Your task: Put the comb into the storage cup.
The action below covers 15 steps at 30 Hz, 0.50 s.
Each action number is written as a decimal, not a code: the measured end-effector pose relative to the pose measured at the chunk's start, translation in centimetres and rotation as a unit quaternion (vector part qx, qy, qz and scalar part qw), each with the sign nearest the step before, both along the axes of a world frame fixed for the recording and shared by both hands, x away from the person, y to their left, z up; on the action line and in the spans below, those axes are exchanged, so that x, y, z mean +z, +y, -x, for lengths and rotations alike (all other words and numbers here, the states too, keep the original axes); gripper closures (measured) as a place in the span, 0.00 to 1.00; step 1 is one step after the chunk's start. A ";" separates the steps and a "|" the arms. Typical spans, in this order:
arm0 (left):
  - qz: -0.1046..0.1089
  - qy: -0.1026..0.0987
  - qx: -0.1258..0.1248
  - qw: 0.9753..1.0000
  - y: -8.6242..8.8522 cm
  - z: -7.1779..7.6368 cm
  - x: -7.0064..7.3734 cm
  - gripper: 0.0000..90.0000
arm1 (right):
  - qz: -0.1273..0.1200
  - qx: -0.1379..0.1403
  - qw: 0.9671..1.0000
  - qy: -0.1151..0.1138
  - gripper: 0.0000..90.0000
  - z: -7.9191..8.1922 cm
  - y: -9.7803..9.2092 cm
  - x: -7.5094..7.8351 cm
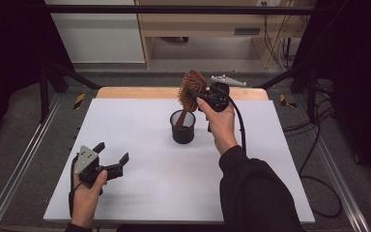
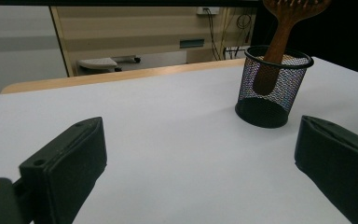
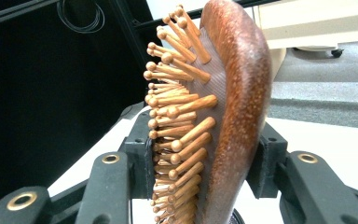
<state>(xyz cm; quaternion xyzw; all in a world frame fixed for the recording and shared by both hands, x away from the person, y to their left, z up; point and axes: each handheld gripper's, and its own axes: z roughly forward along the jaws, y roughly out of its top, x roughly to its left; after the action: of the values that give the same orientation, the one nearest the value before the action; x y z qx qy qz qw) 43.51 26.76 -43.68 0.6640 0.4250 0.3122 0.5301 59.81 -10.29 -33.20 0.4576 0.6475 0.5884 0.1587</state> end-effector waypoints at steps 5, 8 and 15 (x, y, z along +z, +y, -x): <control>0.000 0.000 -0.001 1.000 0.0 0.0 0.0 0.03 | 0.004 0.003 1.000 0.001 0.58 -0.1 0.1 -0.3; -0.002 -0.001 0.000 1.000 0.0 0.0 0.0 0.03 | 0.006 0.004 1.000 0.003 0.58 -0.2 0.2 -0.4; 0.000 0.000 -0.001 1.000 0.0 0.0 0.0 0.03 | 0.012 0.010 1.000 0.008 0.58 -0.2 0.4 -0.6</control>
<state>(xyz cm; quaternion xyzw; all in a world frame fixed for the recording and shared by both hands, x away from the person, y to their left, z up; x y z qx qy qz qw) 43.53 26.79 -43.67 0.6643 0.4246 0.3117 0.5303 60.04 -9.84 -33.82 0.4540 0.6600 0.5786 0.1533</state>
